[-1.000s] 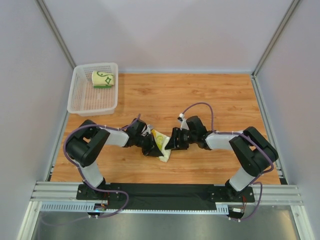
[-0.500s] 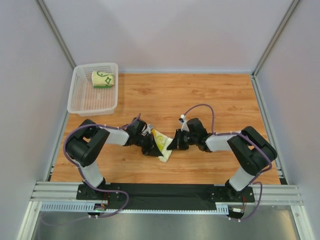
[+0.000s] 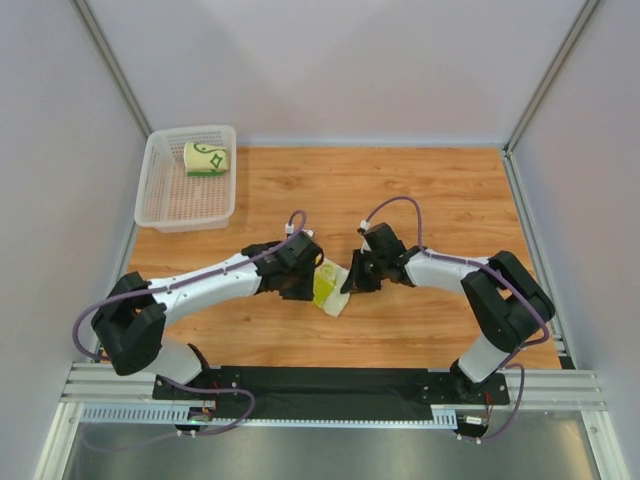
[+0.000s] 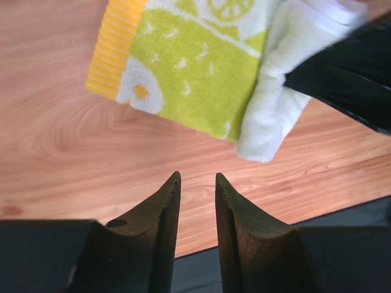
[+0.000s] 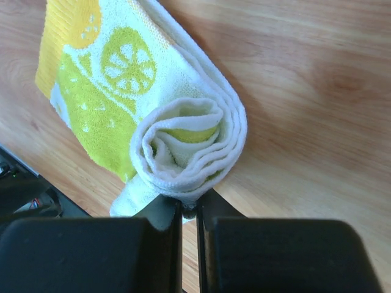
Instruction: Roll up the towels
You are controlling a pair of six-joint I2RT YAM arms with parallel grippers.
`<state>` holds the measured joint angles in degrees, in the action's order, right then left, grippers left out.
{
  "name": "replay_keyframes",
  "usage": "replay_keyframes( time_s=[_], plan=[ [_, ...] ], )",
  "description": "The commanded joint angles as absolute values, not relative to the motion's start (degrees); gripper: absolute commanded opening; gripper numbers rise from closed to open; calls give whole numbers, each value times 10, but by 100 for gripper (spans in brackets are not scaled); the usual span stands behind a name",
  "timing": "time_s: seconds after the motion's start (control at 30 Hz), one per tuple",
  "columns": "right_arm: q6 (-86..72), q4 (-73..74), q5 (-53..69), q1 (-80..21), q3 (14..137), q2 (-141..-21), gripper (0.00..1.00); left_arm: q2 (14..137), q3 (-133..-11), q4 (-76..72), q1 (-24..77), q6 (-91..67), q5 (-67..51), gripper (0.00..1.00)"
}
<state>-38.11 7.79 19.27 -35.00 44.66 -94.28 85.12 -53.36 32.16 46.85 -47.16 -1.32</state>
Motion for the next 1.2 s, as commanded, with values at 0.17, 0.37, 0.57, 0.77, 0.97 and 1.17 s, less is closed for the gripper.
replay_keyframes(
  time_s=[0.17,0.37,0.57,0.77,0.97,1.17],
  plan=[
    [-354,199,143,-346,473,-939,0,821,-597,362,670,-350,286,36],
    [-350,202,158,-347,475,-931,0,887,-606,250,705,-309,228,42],
    [-351,196,167,-347,469,-925,0,926,-618,205,712,-299,192,45],
    [-352,193,175,-347,467,-918,0,938,-605,180,716,-299,179,45],
    [-350,193,180,-347,461,-907,0,973,-599,187,716,-311,209,50],
    [-344,196,185,-346,461,-908,0,972,-568,178,716,-329,254,56]
  ],
)
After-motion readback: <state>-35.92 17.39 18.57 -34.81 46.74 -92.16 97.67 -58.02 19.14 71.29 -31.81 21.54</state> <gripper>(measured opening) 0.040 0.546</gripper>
